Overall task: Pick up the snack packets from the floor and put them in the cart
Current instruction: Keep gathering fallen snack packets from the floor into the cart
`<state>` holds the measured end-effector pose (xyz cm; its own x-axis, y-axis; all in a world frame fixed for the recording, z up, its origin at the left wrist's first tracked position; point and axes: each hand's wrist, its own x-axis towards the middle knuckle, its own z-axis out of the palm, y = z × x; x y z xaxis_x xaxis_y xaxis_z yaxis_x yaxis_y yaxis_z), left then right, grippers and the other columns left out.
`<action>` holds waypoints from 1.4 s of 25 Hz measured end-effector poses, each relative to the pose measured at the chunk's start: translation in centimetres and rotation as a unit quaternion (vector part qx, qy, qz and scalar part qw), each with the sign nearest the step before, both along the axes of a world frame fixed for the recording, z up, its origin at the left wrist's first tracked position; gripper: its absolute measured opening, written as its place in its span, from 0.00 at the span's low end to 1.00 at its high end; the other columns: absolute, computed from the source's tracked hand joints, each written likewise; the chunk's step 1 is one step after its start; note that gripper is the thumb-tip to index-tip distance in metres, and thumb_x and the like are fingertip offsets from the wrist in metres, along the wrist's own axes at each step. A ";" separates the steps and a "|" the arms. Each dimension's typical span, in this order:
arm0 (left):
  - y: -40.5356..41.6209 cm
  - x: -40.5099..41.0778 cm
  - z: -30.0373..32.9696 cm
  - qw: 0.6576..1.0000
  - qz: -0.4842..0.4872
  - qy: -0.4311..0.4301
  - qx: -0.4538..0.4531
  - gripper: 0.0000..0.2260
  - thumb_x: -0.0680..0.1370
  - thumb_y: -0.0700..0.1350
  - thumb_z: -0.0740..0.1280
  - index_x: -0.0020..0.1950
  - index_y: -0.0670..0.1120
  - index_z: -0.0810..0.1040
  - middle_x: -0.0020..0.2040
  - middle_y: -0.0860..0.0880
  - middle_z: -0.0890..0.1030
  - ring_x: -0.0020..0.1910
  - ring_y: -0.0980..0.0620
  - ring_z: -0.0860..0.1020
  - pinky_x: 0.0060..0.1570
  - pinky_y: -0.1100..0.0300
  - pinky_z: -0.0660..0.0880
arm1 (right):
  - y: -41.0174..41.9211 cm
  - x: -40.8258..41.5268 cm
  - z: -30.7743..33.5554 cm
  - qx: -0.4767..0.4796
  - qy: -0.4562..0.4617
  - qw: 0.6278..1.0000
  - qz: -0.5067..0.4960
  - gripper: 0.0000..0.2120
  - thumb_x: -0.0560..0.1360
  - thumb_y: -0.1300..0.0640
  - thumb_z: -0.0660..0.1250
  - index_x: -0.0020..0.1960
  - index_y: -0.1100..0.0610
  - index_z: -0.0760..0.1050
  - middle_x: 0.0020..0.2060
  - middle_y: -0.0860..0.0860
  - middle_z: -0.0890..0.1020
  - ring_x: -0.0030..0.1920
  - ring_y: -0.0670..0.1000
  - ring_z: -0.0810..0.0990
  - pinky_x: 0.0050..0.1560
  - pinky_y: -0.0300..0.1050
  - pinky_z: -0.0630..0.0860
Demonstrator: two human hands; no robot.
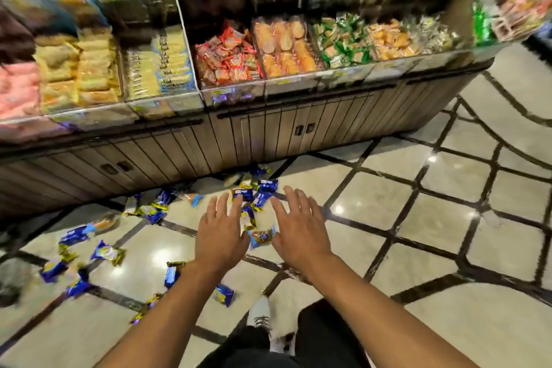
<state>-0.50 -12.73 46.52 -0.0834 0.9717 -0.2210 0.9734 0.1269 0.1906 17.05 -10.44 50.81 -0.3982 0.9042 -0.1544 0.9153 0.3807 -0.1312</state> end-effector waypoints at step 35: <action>18.3 10.2 -15.2 0.686 0.708 -0.166 0.015 0.36 0.75 0.51 0.66 0.80 0.50 0.55 0.78 0.46 0.57 0.75 0.47 0.54 0.71 0.53 0.59 | 33.2 -9.9 -22.0 -0.215 -0.069 0.885 0.407 0.31 0.74 0.48 0.66 0.73 0.54 0.61 0.71 0.55 0.62 0.69 0.59 0.61 0.61 0.55 0.70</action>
<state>9.72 5.53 31.30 -0.8987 -0.0267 -0.4377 -0.2191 0.8921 0.3953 7.19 22.71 28.81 -0.8412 0.1728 -0.5124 0.3794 0.8638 -0.3316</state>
